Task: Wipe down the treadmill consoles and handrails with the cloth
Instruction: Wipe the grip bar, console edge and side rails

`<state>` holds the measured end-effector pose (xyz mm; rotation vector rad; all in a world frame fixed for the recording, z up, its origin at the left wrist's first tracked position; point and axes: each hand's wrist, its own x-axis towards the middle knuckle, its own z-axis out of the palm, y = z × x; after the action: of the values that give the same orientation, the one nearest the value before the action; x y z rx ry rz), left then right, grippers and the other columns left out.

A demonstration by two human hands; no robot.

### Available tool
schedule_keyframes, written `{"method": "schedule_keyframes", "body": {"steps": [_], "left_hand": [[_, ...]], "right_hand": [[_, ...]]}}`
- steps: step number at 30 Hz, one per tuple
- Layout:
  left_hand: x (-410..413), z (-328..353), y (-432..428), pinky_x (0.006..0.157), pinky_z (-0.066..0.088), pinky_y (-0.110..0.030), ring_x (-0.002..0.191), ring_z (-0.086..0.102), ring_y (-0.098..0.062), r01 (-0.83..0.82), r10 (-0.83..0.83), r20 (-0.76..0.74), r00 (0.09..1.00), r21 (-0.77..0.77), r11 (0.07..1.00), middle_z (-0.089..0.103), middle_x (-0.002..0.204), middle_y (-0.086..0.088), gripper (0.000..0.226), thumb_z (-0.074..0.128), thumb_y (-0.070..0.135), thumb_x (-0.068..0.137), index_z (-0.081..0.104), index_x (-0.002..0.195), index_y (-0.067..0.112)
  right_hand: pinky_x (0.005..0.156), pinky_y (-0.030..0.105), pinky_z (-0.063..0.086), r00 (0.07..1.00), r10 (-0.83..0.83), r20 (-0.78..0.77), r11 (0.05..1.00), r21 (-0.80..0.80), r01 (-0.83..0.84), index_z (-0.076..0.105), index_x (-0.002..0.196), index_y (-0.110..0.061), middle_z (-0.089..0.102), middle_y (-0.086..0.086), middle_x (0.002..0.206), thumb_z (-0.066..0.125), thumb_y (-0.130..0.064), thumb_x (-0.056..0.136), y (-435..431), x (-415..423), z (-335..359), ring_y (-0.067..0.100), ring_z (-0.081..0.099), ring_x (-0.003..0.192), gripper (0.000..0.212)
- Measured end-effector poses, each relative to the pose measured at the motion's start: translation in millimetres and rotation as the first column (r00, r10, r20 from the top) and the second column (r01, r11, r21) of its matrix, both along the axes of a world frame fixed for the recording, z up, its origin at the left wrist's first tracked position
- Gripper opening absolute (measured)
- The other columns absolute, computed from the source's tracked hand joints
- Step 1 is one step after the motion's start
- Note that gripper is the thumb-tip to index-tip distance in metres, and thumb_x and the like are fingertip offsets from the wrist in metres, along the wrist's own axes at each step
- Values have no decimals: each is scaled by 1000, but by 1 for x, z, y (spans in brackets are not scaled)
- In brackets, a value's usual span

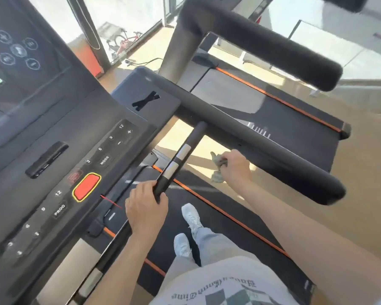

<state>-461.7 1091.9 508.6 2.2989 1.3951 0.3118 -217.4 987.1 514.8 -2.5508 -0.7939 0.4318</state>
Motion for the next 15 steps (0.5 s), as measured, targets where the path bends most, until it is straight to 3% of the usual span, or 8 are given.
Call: {"method": "schedule_keyframes", "body": {"steps": [3, 7, 11, 15], "left_hand": [[27, 4, 8, 81, 47, -43, 97, 62, -29, 173, -177, 46, 983, 72, 982, 68, 114, 0, 37, 72, 17, 79, 66, 116, 18], [83, 8, 26, 90, 50, -48, 116, 58, -35, 385, -384, -32, 923, 108, 917, 60, 138, -11, 54, 71, 20, 84, 57, 136, 16], [104, -2, 36, 98, 49, -48, 126, 51, -35, 472, -470, -63, 880, 7, 882, 43, 155, -10, 63, 66, 16, 93, 41, 151, 20], [99, -10, 36, 83, 57, -49, 118, 56, -34, 467, -467, -17, 884, 21, 884, 42, 156, -5, 60, 58, 7, 96, 39, 150, 24]], "right_hand": [[77, 29, 52, 985, -69, 155, 985, 166, 43, 73, 99, -12, 58, 1, 98, 63, -1, 89, -21, 15, 18, 17, 60, 84, 19], [81, 20, 40, 951, -124, 283, 964, 262, 48, 71, 109, -6, 58, 7, 104, 61, 4, 90, -9, 50, 42, 16, 54, 86, 23], [74, 27, 40, 942, -106, 317, 988, 140, 64, 69, 101, 0, 58, 13, 105, 53, 3, 95, -9, 70, 38, 19, 46, 82, 17], [71, 31, 40, 940, -145, 309, 988, 93, 122, 68, 92, 4, 55, 15, 96, 51, 8, 89, -31, 77, 27, 32, 54, 78, 18]]}}
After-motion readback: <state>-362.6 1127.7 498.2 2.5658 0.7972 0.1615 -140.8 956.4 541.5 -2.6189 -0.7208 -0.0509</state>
